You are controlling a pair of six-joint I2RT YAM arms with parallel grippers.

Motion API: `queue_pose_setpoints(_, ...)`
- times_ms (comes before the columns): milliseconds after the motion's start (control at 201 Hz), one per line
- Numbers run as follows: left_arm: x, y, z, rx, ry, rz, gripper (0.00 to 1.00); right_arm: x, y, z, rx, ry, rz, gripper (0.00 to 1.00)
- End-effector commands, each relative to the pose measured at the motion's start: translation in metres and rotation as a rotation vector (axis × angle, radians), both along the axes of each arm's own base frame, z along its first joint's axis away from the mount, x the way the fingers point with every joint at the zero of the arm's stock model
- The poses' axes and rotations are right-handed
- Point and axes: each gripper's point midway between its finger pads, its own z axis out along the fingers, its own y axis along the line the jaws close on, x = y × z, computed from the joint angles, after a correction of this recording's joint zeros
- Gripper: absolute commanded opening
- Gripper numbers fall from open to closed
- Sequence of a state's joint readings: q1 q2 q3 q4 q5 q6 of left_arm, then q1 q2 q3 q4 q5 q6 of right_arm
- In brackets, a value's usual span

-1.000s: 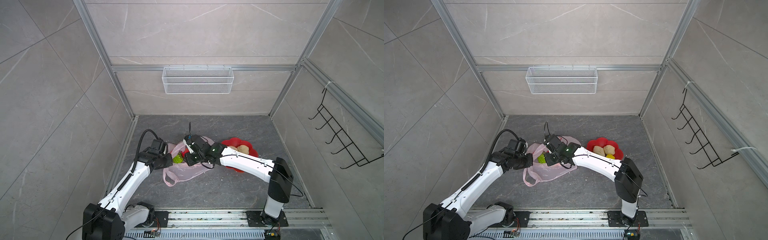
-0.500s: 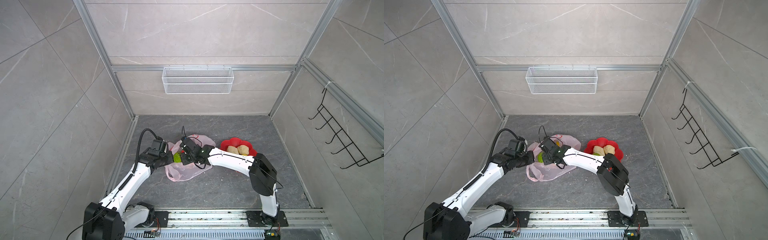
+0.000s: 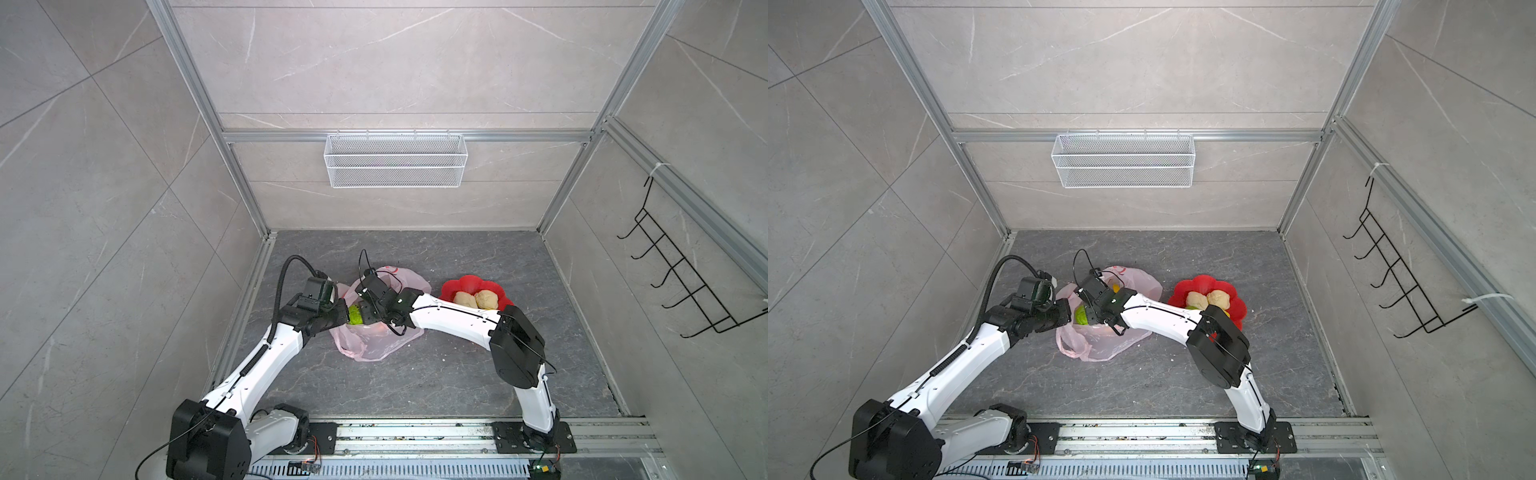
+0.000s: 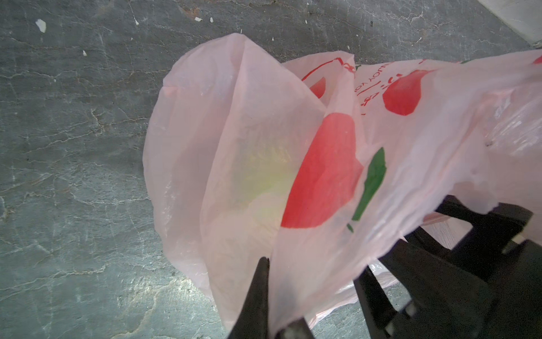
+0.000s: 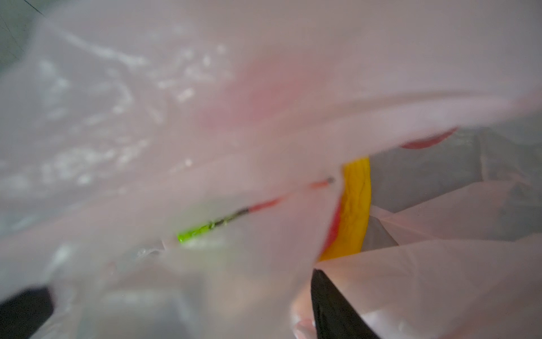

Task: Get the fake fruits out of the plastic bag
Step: 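Lower right gripper into the bag toward the red apple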

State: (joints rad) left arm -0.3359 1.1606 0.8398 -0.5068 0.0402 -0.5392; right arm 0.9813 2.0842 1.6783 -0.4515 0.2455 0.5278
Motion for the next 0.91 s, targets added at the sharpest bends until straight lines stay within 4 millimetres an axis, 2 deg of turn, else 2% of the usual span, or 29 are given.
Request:
queue_pose_setpoints(0,0.008,-0.009,0.011,-0.045,-0.035,-0.015,0.08,0.011,0.0,-0.006,-0.015,-0.006,-0.018,0.62)
queue_pose_setpoints(463,0.006,-0.009,0.01,-0.051,-0.033,-0.013,0.08,0.03,-0.006,-0.016,-0.062,-0.01,-0.042,0.78)
queue_pose_setpoints(906,0.006,-0.014,0.009,-0.063,-0.031,-0.033,0.07,0.042,-0.004,-0.031,-0.066,0.006,-0.066,0.8)
